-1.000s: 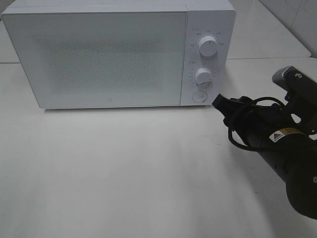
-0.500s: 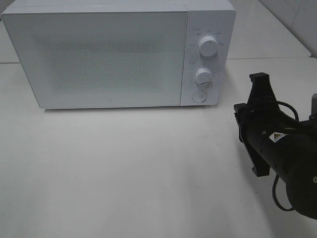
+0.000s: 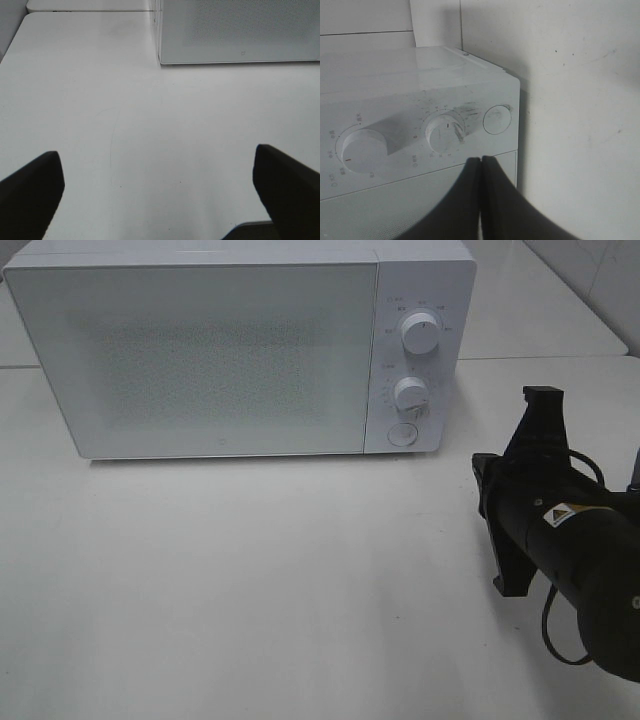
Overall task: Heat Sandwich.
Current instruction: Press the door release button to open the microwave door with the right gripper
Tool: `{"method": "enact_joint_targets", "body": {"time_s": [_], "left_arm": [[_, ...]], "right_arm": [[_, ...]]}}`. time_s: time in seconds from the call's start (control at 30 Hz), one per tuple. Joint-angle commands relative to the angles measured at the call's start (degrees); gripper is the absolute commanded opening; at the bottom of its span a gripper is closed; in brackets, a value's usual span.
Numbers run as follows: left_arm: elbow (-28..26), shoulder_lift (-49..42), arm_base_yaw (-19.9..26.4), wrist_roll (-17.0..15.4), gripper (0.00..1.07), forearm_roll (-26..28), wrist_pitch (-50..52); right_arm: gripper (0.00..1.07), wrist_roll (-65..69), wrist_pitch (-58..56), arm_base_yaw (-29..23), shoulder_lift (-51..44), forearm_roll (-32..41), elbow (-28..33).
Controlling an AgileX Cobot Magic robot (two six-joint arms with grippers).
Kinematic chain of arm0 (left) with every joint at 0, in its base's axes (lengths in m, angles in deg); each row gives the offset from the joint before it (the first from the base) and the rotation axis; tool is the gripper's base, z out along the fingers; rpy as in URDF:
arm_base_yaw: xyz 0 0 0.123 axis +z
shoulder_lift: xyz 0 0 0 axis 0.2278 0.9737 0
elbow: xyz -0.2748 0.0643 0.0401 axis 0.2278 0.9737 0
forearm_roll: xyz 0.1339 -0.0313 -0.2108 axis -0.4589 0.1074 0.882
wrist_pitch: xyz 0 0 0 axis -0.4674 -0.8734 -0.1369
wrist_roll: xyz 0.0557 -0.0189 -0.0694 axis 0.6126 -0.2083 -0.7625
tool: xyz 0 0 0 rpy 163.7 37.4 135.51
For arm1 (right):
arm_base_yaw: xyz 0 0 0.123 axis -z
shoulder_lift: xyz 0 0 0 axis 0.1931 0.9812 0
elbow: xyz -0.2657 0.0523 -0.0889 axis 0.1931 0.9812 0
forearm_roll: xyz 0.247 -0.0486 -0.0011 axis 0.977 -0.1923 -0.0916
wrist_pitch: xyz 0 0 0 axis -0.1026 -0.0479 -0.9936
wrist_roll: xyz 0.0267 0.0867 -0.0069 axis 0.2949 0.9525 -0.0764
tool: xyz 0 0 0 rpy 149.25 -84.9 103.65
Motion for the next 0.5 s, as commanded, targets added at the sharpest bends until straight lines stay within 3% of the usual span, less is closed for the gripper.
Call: {"method": "enact_joint_targets", "body": {"time_s": [0.03,0.5], "left_arm": [[0.1,-0.3,0.2,-0.5,0.97,0.4,0.2],[0.1,-0.3,0.2,-0.5,0.97,0.4,0.2]], "right_arm": [[0.00,0.1,0.3,-0.1,0.5,-0.9,-0.4],[0.00,6.2,0.5,0.3,7.1,-4.0,-3.8]]}}
